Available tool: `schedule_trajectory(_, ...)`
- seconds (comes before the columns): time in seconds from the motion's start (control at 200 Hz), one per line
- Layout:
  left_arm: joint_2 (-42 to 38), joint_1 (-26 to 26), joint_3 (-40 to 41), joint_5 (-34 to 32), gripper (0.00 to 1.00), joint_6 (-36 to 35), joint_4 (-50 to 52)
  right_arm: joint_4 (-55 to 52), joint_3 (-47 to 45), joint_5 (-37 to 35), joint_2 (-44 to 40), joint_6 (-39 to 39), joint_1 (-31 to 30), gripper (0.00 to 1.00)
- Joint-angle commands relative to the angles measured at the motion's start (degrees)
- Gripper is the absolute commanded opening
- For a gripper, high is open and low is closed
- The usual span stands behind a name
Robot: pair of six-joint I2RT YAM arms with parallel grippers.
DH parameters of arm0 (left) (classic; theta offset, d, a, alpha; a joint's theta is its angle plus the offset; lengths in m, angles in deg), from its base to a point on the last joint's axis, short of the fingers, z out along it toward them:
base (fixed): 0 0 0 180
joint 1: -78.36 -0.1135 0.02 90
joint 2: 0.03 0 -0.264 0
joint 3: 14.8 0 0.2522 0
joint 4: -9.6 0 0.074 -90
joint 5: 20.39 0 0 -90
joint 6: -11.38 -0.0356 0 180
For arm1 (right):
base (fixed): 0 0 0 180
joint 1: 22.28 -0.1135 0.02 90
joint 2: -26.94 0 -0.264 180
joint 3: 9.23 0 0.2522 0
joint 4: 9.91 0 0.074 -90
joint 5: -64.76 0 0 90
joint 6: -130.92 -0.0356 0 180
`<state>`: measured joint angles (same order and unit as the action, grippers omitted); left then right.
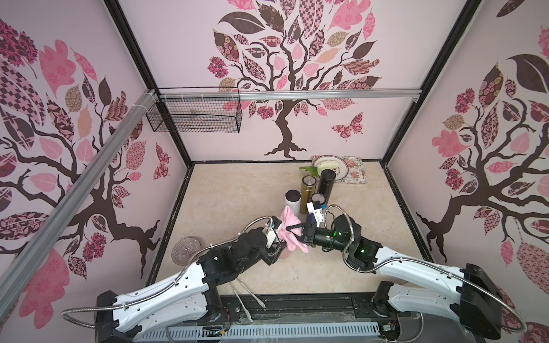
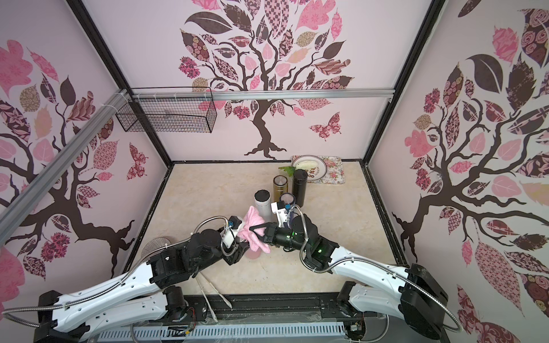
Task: Wipe the surface of the thermos
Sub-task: Wipe the dirt from the surface of the thermos.
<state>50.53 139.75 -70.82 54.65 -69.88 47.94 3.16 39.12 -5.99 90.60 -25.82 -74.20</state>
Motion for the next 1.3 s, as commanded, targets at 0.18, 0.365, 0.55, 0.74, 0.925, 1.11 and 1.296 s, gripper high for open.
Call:
schedule_trajectory(0.18, 4.4, 0.3, -1.8, 8.0, 0.00, -1.3, -9.5, -10.1, 13.5, 3.7, 9.2, 9.2, -0.6, 0.00)
schedule_trajectory(0.365, 4.1, 0.1, -1.4, 6.7, 0.00, -0.8, -10.5, -8.5, 15.9, 6.9, 16.0, 9.5, -0.8, 0.00)
schedule_trajectory(0.55, 4.0, -2.4, -2.3, 3.9, 0.00, 0.7, -6.9, -22.7, 14.2, -1.2, 10.7, 16.5, -4.1, 0.00)
schedule_trajectory(0.74, 3.1, -5.8, -2.2, 3.1, 0.00, 1.9, -5.4, -30.5, 8.1, -5.1, 3.7, 19.1, -5.9, 0.00)
schedule_trajectory(0.925, 2.9, -6.0, -3.4, 0.3, 0.00, 2.8, -3.4, -37.3, 5.8, -10.6, -1.7, 19.3, -7.5, 0.00)
schedule_trajectory(1.11, -0.9, -7.3, -7.0, -8.1, 0.00, 11.2, 1.9, -33.9, -1.3, -12.3, -4.2, 15.9, -8.6, 0.00)
schedule_trajectory(1.296, -6.0, -7.9, -11.4, -5.9, 0.00, 18.5, 4.2, -22.0, -10.0, -12.6, -3.9, 16.6, -9.2, 0.00)
